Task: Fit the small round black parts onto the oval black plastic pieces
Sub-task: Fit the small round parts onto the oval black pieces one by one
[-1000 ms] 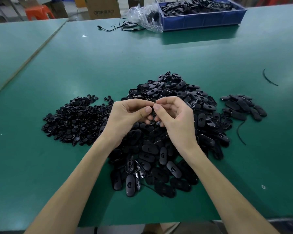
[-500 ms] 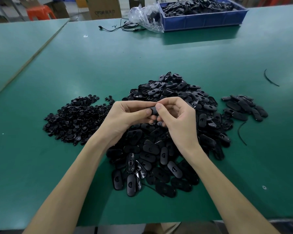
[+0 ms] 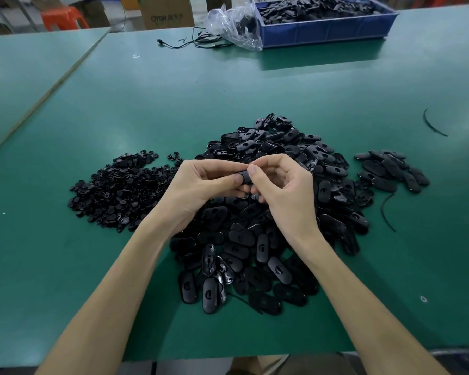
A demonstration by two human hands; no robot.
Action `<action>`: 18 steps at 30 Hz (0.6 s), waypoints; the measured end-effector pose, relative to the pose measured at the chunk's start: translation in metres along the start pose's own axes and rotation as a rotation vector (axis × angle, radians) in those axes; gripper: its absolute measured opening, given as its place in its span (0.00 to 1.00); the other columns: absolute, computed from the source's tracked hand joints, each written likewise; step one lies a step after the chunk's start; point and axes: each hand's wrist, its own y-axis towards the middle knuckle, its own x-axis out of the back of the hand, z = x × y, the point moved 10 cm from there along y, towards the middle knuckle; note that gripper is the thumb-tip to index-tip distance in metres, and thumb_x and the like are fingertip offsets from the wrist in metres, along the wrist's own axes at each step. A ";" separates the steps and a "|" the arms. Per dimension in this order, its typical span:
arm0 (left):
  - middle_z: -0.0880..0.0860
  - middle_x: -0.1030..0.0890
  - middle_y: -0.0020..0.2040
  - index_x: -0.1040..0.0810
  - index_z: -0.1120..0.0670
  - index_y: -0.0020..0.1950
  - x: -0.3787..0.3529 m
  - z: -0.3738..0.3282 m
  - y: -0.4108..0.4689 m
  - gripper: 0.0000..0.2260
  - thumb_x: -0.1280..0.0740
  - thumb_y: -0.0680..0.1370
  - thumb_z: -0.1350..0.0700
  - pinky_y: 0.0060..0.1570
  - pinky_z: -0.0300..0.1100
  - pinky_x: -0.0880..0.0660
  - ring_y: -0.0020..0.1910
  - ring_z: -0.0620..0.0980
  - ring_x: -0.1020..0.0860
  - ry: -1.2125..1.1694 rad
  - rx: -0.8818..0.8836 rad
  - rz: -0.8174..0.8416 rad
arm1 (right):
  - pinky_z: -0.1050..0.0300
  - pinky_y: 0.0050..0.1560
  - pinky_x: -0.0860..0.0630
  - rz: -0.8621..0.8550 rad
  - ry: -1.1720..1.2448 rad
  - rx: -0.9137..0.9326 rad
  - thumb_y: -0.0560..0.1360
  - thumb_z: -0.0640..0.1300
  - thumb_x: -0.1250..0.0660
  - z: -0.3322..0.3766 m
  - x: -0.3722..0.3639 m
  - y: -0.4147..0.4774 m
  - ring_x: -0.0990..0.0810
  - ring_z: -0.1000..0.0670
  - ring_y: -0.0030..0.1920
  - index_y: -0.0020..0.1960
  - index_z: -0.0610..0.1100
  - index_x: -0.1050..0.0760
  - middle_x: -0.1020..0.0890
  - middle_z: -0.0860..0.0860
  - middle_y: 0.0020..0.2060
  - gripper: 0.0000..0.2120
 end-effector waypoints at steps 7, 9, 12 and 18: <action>0.62 0.13 0.50 0.14 0.61 0.56 0.004 -0.001 -0.002 0.10 0.31 0.79 0.70 0.51 0.42 0.18 0.46 0.56 0.13 0.078 0.025 -0.076 | 0.65 0.39 0.21 0.024 -0.074 0.031 0.79 0.39 0.27 0.004 -0.005 -0.002 0.16 0.55 0.37 0.49 0.47 0.19 0.14 0.54 0.39 0.04; 0.61 0.13 0.48 0.14 0.61 0.55 0.004 -0.001 -0.001 0.10 0.31 0.78 0.71 0.50 0.41 0.18 0.44 0.55 0.14 0.112 0.026 -0.104 | 0.63 0.40 0.20 0.026 -0.099 0.041 0.79 0.39 0.27 0.005 -0.006 -0.003 0.15 0.55 0.38 0.49 0.47 0.19 0.14 0.54 0.39 0.04; 0.60 0.13 0.45 0.13 0.60 0.51 0.004 -0.004 -0.001 0.10 0.31 0.77 0.71 0.46 0.38 0.19 0.41 0.52 0.14 0.150 0.016 -0.140 | 0.56 0.45 0.16 0.023 -0.124 0.040 0.79 0.38 0.27 0.004 -0.007 -0.004 0.13 0.51 0.41 0.50 0.46 0.18 0.13 0.52 0.41 0.04; 0.59 0.12 0.44 0.13 0.58 0.51 0.004 -0.003 -0.002 0.10 0.30 0.78 0.70 0.42 0.34 0.20 0.40 0.51 0.14 0.132 0.024 -0.122 | 0.56 0.43 0.16 -0.001 -0.152 0.041 0.79 0.38 0.27 0.005 -0.004 -0.003 0.14 0.50 0.40 0.49 0.46 0.18 0.14 0.52 0.40 0.04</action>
